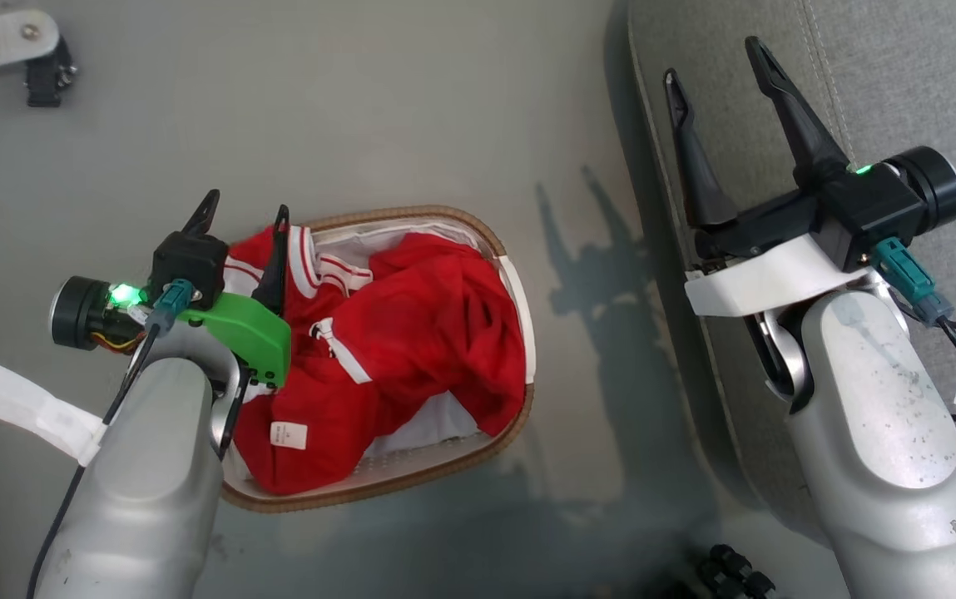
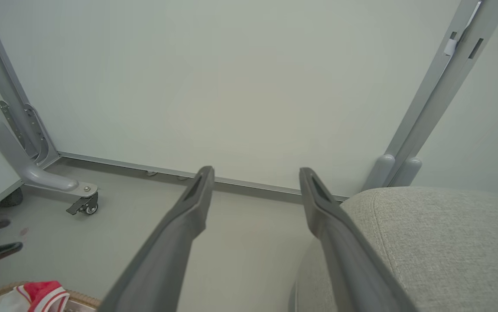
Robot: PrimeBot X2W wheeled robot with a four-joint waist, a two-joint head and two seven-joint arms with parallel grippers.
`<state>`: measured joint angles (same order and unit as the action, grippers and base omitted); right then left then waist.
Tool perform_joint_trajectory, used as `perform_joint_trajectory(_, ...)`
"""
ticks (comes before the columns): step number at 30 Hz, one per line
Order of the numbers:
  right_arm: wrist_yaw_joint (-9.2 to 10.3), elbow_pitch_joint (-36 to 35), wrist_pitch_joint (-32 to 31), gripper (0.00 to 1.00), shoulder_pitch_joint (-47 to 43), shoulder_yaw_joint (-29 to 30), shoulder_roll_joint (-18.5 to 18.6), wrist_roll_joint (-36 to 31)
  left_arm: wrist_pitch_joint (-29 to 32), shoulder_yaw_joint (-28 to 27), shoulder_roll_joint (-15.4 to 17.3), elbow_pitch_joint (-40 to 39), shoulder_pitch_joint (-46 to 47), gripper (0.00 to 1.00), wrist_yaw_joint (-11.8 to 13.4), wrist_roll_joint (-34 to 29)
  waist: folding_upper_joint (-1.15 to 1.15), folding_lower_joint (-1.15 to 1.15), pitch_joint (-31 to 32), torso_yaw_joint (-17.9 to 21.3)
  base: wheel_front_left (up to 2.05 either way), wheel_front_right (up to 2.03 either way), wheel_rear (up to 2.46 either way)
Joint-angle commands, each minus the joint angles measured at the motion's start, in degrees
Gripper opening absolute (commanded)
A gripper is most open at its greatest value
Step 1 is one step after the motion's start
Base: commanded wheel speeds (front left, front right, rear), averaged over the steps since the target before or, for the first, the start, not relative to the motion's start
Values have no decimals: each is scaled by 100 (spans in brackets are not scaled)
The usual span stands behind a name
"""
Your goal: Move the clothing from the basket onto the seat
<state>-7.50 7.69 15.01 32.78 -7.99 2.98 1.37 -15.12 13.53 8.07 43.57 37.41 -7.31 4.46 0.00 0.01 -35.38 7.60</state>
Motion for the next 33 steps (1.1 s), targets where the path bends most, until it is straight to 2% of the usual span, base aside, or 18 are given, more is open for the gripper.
perform_joint_trajectory(1, 2, -42, 25, 100, 98, -44, -3, 38, -6, 37, 74, 131, 144, 100, -24, -25, 0, -1, -551, 453, 0, 0, 0)
perform_joint_trajectory(8, 2, -145, 25, 100, 118, -156, -4, 139, -7, 121, 68, 1113, 472, 100, 60, -83, 0, -1, -878, 606, 0, 0, 0)
perform_joint_trajectory(16, 2, -195, 25, 100, 36, -271, -3, 198, -6, 154, 89, 1987, 819, 100, 363, -132, 0, -1, -1124, 700, 0, 0, 0)
perform_joint_trajectory(26, 2, -186, 25, 100, 149, -424, 0, 291, -6, 71, 165, 2381, 1112, 100, 273, 90, 0, -1, -1400, 797, 0, 0, 0)
perform_joint_trajectory(27, 2, -179, 25, 100, 155, -436, -1, 308, -6, 72, 169, 2404, 1117, 95, 259, 89, 0, -1, -1413, 799, 0, 0, 0)
perform_joint_trajectory(28, 2, -174, 25, 100, 160, -448, -1, 319, -6, 76, 170, 2430, 1124, 50, 240, 99, 0, -1, -1418, 802, 0, 0, 0)
perform_joint_trajectory(29, 2, -166, 25, 100, 164, -459, -1, 330, -6, 76, 174, 2456, 1147, 29, 230, 111, 0, -1, -1421, 807, 0, 0, 0)
perform_joint_trajectory(30, 2, -156, 25, 100, 166, -468, -1, 336, -6, 72, 181, 2480, 1165, 0, 223, 122, 0, -1, -1420, 812, 0, 0, 0)
perform_joint_trajectory(33, 2, -122, 25, 100, 164, -480, 0, 363, -6, 38, 175, 2556, 1184, 0, 228, 197, 0, -1, -1368, 823, 0, 0, 0)
